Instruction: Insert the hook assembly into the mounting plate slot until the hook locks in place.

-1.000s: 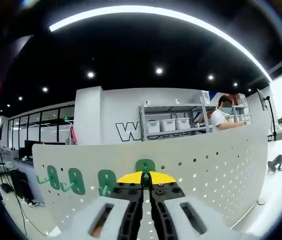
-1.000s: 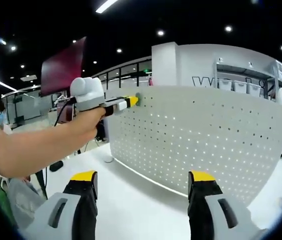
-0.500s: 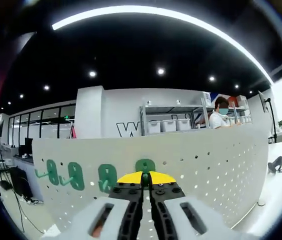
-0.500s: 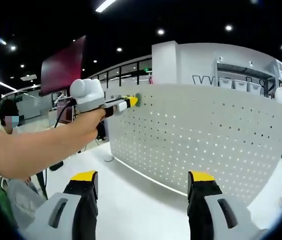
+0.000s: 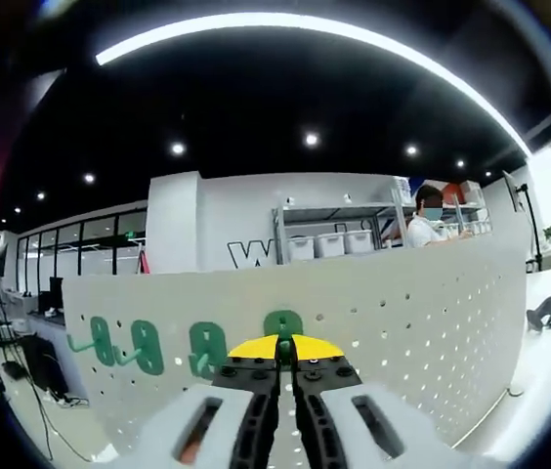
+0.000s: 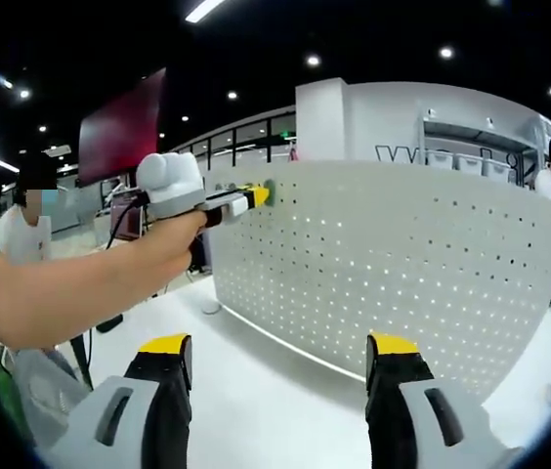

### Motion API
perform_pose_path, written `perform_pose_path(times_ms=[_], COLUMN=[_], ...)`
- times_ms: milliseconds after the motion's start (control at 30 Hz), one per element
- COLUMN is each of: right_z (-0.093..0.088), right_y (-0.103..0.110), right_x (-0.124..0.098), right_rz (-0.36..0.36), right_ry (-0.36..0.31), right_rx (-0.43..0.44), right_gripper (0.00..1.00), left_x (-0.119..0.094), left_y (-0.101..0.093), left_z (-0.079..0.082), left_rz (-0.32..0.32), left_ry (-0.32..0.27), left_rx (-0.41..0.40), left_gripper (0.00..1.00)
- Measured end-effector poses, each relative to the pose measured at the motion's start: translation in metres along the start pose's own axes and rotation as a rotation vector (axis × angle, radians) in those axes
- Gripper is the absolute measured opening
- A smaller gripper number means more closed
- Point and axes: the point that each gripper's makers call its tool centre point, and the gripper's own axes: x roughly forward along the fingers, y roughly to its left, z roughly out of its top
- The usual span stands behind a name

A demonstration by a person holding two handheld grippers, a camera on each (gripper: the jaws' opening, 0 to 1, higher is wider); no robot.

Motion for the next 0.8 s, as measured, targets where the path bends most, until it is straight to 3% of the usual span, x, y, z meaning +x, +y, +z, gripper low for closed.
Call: perform_pose_path(times_ms=[800], right_z=[-0.0003], right_y=[-0.0013], right_x=[0.0000], right_rz=[-0.004], right_ry=[0.003], right_rx=[0.002], right_gripper=[0.74], left_x=[0.0020], left_y=[0.0019], left_z=[-0.0026], left_rz=[-0.019], left_ry=[0.015], left_rx=[0.055], left_gripper=[0.04])
